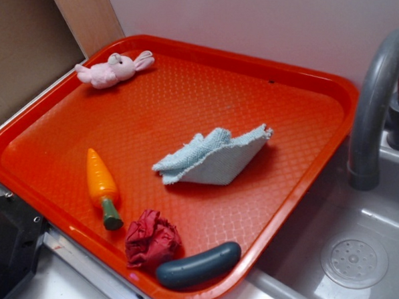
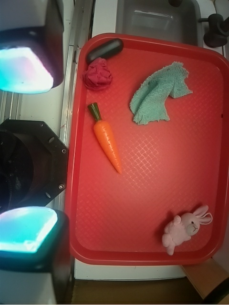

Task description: Grab the carrot.

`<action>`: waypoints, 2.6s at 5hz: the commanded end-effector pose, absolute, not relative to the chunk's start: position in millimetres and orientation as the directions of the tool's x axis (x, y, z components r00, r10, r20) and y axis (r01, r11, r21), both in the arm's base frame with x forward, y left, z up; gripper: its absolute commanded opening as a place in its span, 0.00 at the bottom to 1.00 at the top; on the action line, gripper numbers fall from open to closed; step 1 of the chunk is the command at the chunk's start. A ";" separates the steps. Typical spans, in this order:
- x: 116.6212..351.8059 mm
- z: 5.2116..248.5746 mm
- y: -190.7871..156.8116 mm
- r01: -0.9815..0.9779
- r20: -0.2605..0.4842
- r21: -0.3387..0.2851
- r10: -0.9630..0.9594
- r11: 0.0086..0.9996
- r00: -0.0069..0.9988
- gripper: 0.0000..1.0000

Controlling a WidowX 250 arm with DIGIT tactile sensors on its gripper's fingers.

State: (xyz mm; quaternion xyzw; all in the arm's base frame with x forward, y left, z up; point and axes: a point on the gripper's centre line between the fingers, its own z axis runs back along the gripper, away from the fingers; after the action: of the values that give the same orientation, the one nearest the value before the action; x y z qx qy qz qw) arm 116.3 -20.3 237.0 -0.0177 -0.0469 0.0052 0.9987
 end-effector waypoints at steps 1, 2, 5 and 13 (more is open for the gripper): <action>116.3 237.0 -20.3 -0.009 0.094 -0.036 0.012 0.999 0.996 1.00; 126.0 227.0 -23.4 -0.151 0.064 -0.089 0.157 0.984 0.986 1.00; 138.5 145.0 -38.4 -0.781 0.047 -0.105 0.788 0.615 0.614 1.00; 136.0 19.8 -56.4 -0.801 0.220 -0.047 0.789 0.596 0.574 0.00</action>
State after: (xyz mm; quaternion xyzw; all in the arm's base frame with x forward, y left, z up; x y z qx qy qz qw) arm 136.5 -58.4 18.4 0.0300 -0.1095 0.4431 0.8893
